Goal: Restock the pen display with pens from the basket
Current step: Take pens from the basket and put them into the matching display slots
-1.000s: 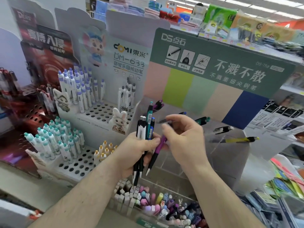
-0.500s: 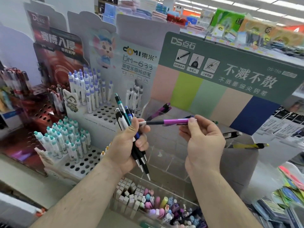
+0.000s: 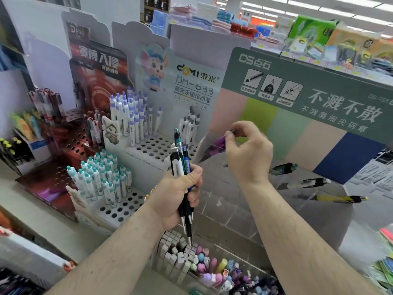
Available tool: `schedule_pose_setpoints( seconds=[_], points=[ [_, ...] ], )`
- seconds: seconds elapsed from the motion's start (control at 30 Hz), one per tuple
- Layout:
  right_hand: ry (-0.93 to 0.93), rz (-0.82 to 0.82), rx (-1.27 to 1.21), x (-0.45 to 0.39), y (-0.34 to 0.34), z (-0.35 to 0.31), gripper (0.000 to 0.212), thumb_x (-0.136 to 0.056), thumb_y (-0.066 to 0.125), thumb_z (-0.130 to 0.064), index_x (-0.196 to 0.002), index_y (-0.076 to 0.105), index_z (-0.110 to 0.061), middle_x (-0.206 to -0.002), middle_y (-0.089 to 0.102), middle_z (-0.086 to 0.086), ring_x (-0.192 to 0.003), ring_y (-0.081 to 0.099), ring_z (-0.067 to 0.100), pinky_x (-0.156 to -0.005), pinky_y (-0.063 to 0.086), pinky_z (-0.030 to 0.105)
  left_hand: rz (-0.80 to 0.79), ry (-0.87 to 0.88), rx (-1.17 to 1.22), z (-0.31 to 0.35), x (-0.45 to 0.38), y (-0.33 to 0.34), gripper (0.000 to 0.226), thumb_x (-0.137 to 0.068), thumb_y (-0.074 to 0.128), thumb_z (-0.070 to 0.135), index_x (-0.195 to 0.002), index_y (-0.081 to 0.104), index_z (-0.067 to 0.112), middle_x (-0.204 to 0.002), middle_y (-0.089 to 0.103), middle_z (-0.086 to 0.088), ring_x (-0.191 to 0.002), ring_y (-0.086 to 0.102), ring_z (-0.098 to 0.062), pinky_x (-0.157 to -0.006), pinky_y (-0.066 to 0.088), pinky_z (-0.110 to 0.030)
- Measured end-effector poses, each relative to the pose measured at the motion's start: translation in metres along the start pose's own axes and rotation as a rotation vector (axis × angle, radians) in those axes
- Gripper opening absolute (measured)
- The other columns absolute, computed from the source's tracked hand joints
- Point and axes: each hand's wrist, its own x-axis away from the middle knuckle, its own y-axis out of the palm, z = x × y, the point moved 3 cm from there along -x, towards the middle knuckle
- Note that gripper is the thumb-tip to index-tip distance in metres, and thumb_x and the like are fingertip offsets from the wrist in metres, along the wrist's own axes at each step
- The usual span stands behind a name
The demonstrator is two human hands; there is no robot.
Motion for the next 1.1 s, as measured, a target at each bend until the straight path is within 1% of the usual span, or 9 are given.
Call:
schedule_pose_setpoints(
  seconds=[0.27, 0.37, 0.5, 0.57, 0.67, 0.77, 0.87, 1.0, 1.1],
  points=[
    [0.068, -0.217, 0.310, -0.007, 0.004, 0.000, 0.020, -0.081, 0.075, -0.028, -0.099, 0.076, -0.021, -0.104, 0.059, 0.006, -0.108, 0.048, 0.030, -0.095, 0.037, 0.040, -0.074, -0.061, -0.115, -0.002, 0.006, 0.005, 0.017, -0.084, 0.070, 0.014, -0.082, 0.053, 0.012, -0.062, 0.046, -0.002, -0.041, 0.039, -0.010, -0.041, 0.034, -0.021],
    [0.049, -0.128, 0.039, 0.007, -0.008, -0.014, 0.017, -0.082, 0.074, -0.026, -0.098, 0.073, -0.019, -0.095, 0.064, -0.001, -0.092, 0.055, 0.018, -0.085, 0.045, 0.032, -0.153, -0.129, -0.063, -0.004, 0.010, 0.008, 0.010, -0.083, 0.065, 0.014, -0.083, 0.055, 0.013, -0.061, 0.048, 0.000, -0.040, 0.040, -0.008, -0.039, 0.034, -0.020],
    [0.443, -0.672, -0.312, 0.033, -0.005, -0.024, 0.017, -0.088, 0.074, -0.035, -0.092, 0.071, -0.019, -0.076, 0.070, -0.002, -0.060, 0.061, 0.009, -0.059, 0.050, 0.026, -0.243, -0.212, -0.024, -0.008, 0.012, 0.010, 0.009, -0.082, 0.060, 0.016, -0.073, 0.062, 0.016, -0.062, 0.048, 0.001, -0.039, 0.040, -0.006, -0.039, 0.033, -0.018],
    [0.538, -0.742, -0.471, 0.043, -0.008, -0.023, 0.020, -0.091, 0.071, -0.027, -0.083, 0.068, -0.010, -0.060, 0.064, 0.005, -0.045, 0.057, 0.018, -0.048, 0.048, 0.031, -0.276, -0.231, -0.042, -0.010, 0.013, 0.011, 0.017, -0.084, 0.059, 0.019, -0.068, 0.065, 0.017, -0.064, 0.051, 0.000, -0.041, 0.041, -0.006, -0.040, 0.034, -0.018],
    [0.464, -0.595, -0.431, 0.044, -0.017, -0.017, 0.017, -0.090, 0.073, -0.022, -0.075, 0.071, -0.013, -0.062, 0.066, 0.006, -0.055, 0.061, 0.020, -0.057, 0.054, 0.040, -0.282, -0.230, -0.027, -0.013, 0.013, 0.011, 0.015, -0.084, 0.059, 0.021, -0.083, 0.073, 0.015, -0.072, 0.062, -0.006, -0.043, 0.048, -0.009, -0.040, 0.037, -0.019],
    [0.484, -0.353, -0.499, 0.038, -0.030, -0.010, 0.017, -0.091, 0.070, -0.017, -0.074, 0.070, -0.016, -0.060, 0.061, 0.001, -0.055, 0.054, 0.014, -0.053, 0.046, 0.025, -0.247, -0.244, -0.047, -0.017, 0.013, 0.010, 0.026, -0.081, 0.062, 0.019, -0.104, 0.068, 0.010, -0.083, 0.069, -0.017, -0.045, 0.055, -0.016, -0.038, 0.038, -0.020],
    [0.581, -0.130, -0.606, 0.032, -0.051, -0.001, 0.018, -0.094, 0.065, -0.016, -0.077, 0.068, -0.015, -0.058, 0.051, -0.002, -0.054, 0.041, 0.011, -0.051, 0.037, 0.023, -0.159, -0.241, 0.005, -0.021, 0.013, 0.010, 0.018, -0.080, 0.067, 0.011, -0.098, 0.071, 0.012, -0.083, 0.070, -0.017, -0.043, 0.055, -0.016, -0.036, 0.038, -0.019],
    [0.680, -0.071, -0.624, 0.046, -0.068, 0.009, 0.019, -0.097, 0.060, -0.015, -0.081, 0.070, -0.014, -0.060, 0.045, 0.004, -0.050, 0.038, 0.010, -0.048, 0.034, 0.022, -0.044, -0.187, 0.218, -0.020, 0.007, 0.011, 0.021, -0.078, 0.057, 0.021, -0.094, 0.065, 0.009, -0.071, 0.066, -0.009, -0.038, 0.047, -0.010, -0.034, 0.034, -0.016],
    [0.729, -0.086, -0.603, 0.057, -0.074, 0.016, 0.020, -0.099, 0.057, -0.012, -0.087, 0.073, -0.014, -0.062, 0.055, -0.001, -0.055, 0.044, 0.012, -0.054, 0.039, 0.025, -0.154, -0.190, 0.403, -0.021, 0.001, 0.014, 0.035, -0.069, 0.083, 0.030, -0.092, 0.070, 0.008, -0.071, 0.064, -0.006, -0.038, 0.046, -0.008, -0.035, 0.036, -0.016]
  ],
)
